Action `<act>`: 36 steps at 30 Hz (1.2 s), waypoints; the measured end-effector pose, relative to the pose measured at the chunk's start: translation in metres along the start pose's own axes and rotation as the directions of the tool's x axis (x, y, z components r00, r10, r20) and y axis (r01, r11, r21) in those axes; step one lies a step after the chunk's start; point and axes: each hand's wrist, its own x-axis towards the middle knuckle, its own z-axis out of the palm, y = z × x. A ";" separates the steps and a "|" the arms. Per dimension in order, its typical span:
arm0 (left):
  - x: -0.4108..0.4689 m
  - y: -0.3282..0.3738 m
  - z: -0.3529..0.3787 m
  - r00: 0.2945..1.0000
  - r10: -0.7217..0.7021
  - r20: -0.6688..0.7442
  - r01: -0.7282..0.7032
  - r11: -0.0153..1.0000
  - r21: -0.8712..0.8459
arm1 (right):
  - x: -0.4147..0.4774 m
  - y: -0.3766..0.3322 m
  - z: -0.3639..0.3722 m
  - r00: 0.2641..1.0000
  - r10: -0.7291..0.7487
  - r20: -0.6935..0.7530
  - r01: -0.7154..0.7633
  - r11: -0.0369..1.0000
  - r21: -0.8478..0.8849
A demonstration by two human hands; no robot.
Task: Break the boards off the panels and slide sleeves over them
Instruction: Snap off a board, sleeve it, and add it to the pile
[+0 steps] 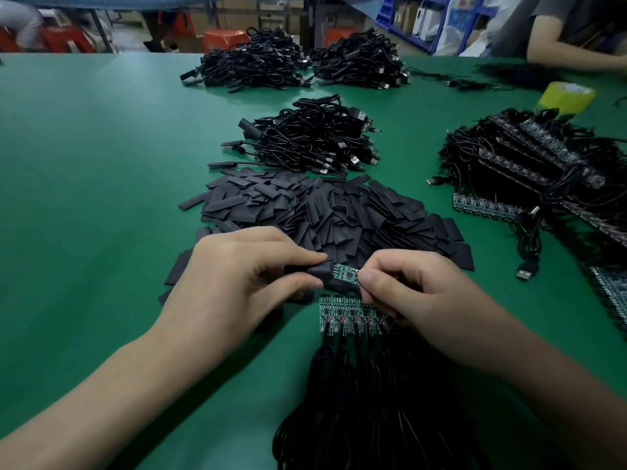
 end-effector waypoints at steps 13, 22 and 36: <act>0.008 0.003 -0.009 0.980 0.098 0.171 -0.118 0.987 0.109 | -0.002 -0.003 -0.002 1.000 -0.014 0.011 0.015 0.995 -0.102; 0.004 0.008 -0.006 0.976 0.094 0.195 -0.110 0.991 0.076 | -0.003 -0.006 0.004 0.999 -0.024 0.031 0.026 0.998 -0.051; 0.002 0.014 -0.006 0.995 0.102 0.000 -0.102 0.994 -0.027 | -0.006 -0.013 0.006 0.874 -0.382 -0.300 0.319 0.918 -0.238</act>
